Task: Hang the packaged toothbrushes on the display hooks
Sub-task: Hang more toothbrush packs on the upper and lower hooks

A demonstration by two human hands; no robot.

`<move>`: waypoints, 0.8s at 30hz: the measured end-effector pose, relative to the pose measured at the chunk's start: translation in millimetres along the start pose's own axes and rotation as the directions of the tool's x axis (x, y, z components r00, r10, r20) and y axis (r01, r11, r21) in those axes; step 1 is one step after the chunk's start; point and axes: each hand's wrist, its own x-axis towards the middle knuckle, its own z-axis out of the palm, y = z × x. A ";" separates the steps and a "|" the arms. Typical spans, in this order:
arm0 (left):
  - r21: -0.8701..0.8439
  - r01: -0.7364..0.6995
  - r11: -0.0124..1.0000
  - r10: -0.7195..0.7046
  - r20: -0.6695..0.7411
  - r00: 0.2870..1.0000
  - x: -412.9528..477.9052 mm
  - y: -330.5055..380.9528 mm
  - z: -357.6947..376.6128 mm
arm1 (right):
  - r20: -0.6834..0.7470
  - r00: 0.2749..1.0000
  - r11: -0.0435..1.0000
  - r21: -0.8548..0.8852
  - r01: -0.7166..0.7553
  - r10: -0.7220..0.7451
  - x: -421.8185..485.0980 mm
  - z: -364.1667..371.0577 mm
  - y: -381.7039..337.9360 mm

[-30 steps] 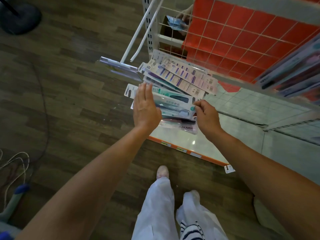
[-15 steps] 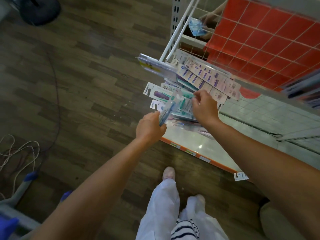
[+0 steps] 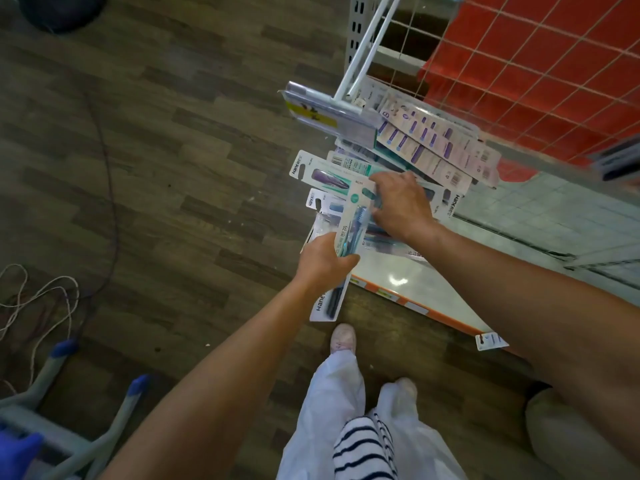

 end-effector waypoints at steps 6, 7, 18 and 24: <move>-0.175 0.075 0.982 -0.085 -0.048 0.995 1.0 1.0 3.9 | -0.038 0.999 0.997 -0.063 0.034 -0.037 2.3 5.7 2.0; -0.207 0.084 0.975 -0.095 -0.043 0.995 1.0 1.8 4.1 | -0.039 0.999 0.997 -0.066 0.035 -0.037 2.5 5.2 2.4; -0.256 0.102 0.961 -0.120 -0.057 0.991 6.1 8.9 3.0 | -0.005 0.998 0.998 -0.026 0.055 -0.055 -1.5 2.4 5.7; -0.257 0.089 0.962 -0.104 -0.046 0.994 5.1 10.4 3.9 | -0.319 0.947 0.999 0.005 0.033 -0.029 3.5 -22.6 25.6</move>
